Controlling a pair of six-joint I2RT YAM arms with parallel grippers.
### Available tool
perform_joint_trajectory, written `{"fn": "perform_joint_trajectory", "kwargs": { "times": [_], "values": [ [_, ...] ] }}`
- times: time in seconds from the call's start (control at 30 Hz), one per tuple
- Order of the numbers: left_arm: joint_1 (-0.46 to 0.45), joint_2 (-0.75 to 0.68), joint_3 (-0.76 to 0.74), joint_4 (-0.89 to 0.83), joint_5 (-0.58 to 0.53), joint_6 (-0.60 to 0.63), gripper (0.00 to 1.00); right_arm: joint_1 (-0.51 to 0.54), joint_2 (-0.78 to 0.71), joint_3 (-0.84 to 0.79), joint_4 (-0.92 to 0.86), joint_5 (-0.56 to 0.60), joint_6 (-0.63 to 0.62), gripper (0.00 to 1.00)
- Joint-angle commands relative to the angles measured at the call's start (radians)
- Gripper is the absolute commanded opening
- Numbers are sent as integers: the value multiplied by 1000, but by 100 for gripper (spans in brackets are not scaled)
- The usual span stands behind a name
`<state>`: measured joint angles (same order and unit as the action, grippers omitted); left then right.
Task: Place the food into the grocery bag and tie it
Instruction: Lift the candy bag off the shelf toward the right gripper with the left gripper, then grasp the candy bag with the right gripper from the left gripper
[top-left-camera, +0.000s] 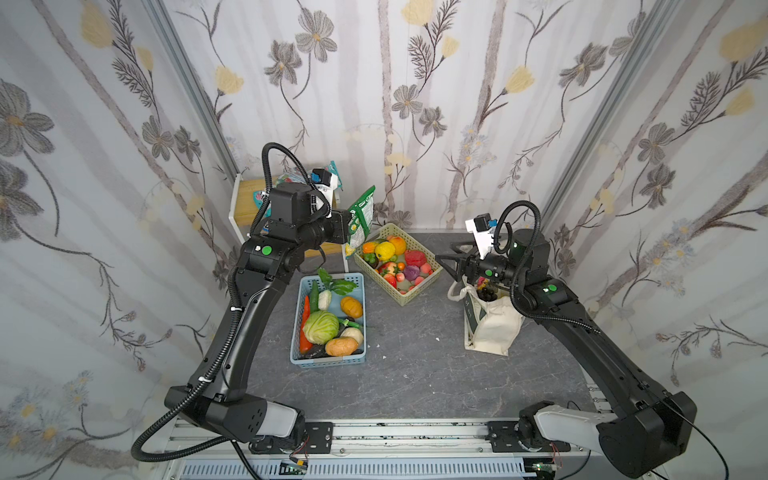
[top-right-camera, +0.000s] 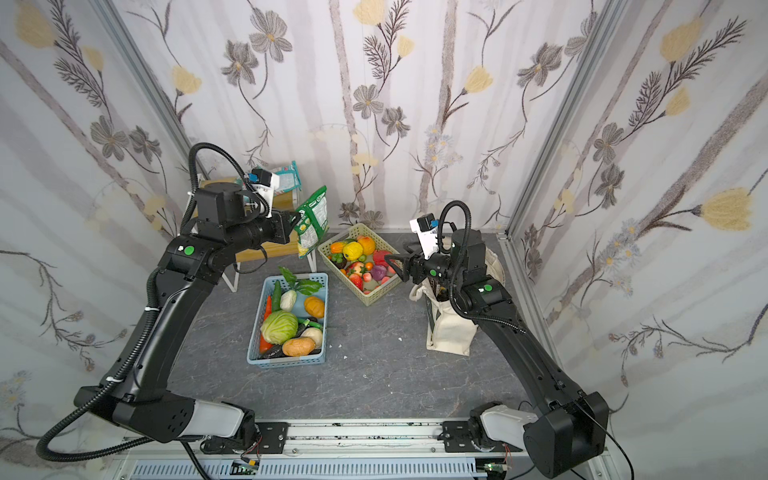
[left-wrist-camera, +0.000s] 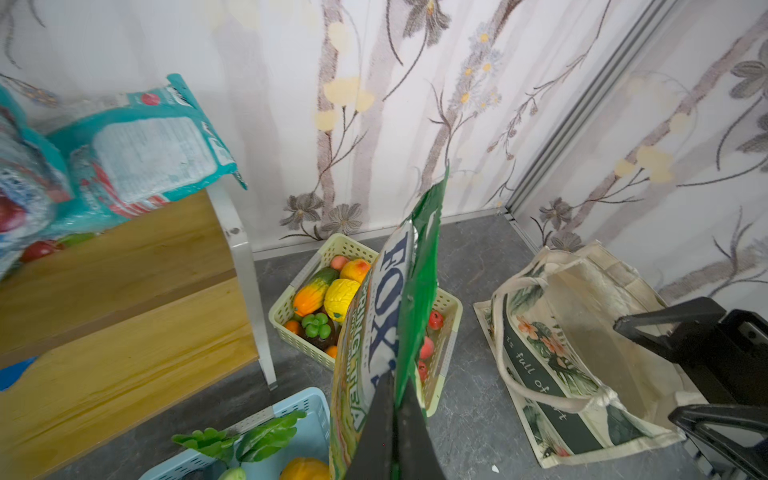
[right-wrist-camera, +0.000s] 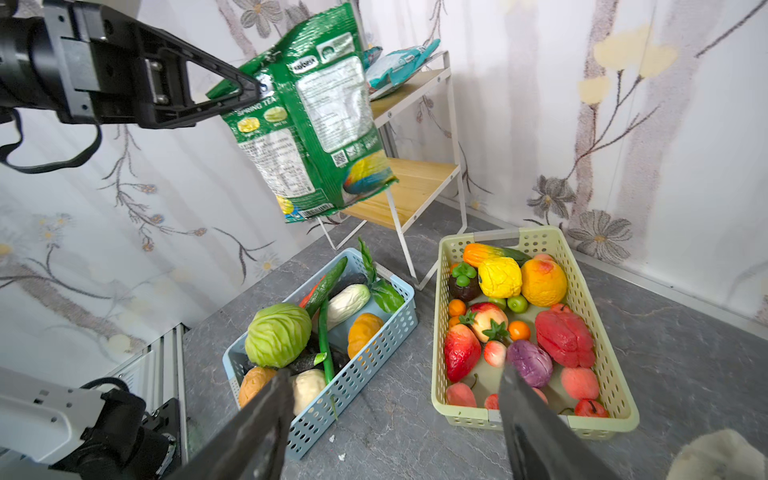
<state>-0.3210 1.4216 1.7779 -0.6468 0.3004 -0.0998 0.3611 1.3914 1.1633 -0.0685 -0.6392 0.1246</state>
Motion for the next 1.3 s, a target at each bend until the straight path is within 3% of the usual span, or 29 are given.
{"fn": "perform_joint_trajectory", "kwargs": {
  "times": [0.0, 0.57, 1.27],
  "values": [
    [-18, 8, -3, 56, 79, 30, 0, 2, 10, -5, 81, -98, -67, 78],
    [-133, 44, -95, 137, 249, 9, 0, -29, 110, 12, 190, -265, -117, 81],
    [-251, 112, -34, 82, 421, 77, 0, -79, 181, 53, 210, -444, -157, 81]
  ]
}}
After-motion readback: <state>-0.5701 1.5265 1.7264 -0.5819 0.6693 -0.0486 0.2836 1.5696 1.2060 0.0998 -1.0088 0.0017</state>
